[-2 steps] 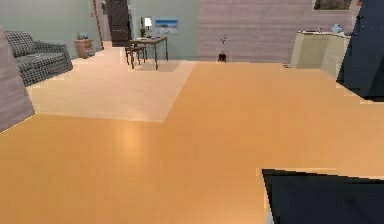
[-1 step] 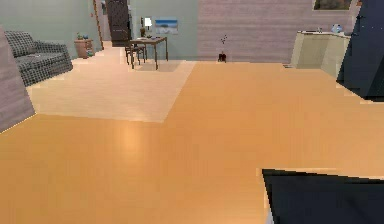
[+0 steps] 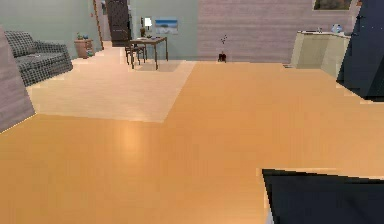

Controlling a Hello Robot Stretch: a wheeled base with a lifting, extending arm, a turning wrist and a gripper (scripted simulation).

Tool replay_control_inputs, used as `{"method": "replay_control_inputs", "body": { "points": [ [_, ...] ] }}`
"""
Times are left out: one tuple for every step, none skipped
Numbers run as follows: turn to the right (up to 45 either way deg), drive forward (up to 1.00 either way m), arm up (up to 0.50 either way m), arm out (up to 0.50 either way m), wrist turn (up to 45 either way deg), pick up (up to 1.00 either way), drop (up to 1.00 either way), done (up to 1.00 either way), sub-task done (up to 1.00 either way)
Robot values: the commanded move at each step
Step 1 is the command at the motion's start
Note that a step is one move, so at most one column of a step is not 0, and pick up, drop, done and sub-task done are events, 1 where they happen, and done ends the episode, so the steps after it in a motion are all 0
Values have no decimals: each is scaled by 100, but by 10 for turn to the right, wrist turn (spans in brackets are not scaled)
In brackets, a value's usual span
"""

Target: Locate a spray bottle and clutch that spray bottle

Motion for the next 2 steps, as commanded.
{"method": "replay_control_inputs", "body": {
  "points": [
    [0,0,0,0,450,0,0,0,0],
    [0,0,0,0,450,0,0,0,0]
  ]
}}
